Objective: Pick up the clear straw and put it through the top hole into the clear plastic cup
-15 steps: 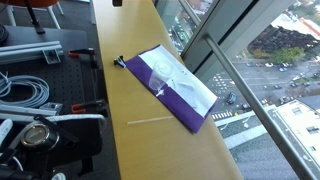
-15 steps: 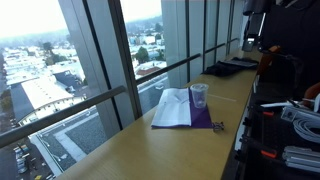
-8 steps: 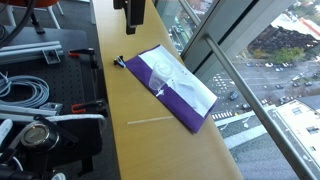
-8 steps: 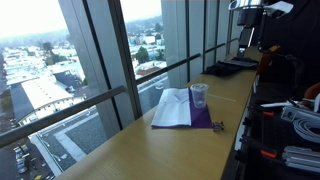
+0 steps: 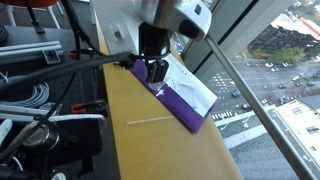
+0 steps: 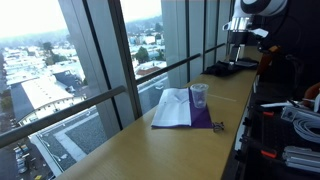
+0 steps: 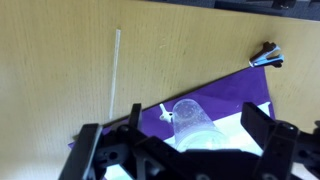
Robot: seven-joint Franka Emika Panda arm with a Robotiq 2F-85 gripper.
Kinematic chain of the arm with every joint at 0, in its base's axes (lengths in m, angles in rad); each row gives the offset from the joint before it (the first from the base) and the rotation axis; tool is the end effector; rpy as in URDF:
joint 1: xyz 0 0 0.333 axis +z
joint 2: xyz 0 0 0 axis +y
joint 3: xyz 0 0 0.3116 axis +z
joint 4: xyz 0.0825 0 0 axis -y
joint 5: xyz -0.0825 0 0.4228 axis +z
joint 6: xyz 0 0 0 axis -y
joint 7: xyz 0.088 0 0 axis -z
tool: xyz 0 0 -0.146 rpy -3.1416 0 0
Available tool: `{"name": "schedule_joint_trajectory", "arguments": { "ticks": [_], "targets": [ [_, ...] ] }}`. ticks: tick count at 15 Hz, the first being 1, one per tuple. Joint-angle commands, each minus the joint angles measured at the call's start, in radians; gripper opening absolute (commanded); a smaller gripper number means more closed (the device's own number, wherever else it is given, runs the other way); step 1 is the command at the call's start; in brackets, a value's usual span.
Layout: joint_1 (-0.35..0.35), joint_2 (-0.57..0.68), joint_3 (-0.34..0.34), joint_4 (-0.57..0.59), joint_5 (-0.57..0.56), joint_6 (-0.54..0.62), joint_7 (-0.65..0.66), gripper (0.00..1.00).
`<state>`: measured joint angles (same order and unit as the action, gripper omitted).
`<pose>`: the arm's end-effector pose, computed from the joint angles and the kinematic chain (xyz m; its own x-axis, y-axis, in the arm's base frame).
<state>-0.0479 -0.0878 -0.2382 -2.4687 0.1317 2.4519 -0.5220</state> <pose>0.4852 -0.1373 0.2609 0.9852 0.1325 0.1088 0.1400 -0.9880 -0.0652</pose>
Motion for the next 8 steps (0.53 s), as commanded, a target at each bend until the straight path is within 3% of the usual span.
{"name": "schedule_joint_trajectory", "arguments": {
  "ticks": [1, 8],
  "targets": [
    [-0.037, 0.146, 0.014, 0.093, 0.087, 0.042, -0.095, 1.00],
    [-0.141, 0.395, 0.090, 0.202, 0.077, 0.183, -0.085, 1.00]
  ]
}}
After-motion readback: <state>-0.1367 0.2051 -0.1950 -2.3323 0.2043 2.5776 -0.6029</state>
